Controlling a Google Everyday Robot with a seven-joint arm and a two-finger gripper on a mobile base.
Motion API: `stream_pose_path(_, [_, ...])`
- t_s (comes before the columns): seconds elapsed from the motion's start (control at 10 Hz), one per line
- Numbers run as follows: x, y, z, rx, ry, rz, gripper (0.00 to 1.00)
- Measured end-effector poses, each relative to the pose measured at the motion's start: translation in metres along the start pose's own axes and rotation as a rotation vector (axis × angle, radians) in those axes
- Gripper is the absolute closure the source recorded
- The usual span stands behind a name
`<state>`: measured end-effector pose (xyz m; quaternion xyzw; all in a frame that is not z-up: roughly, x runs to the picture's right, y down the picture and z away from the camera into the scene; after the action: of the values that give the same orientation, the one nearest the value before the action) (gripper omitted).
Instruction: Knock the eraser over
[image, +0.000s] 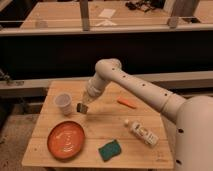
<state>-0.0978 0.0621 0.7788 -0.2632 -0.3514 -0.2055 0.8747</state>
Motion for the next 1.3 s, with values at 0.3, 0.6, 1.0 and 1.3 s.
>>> stream_pose_path(0.3, [0.000, -0.005, 0.001, 0.002, -0.004, -0.010, 0.93])
stream_pose_path(0.6, [0.001, -0.010, 0.002, 0.005, -0.007, -0.021, 0.93])
stream_pose_path(1.0, [0.003, -0.014, 0.003, 0.007, -0.011, -0.029, 0.93])
stream_pose_path(1.3, [0.003, -0.018, 0.004, 0.005, -0.014, -0.041, 0.93])
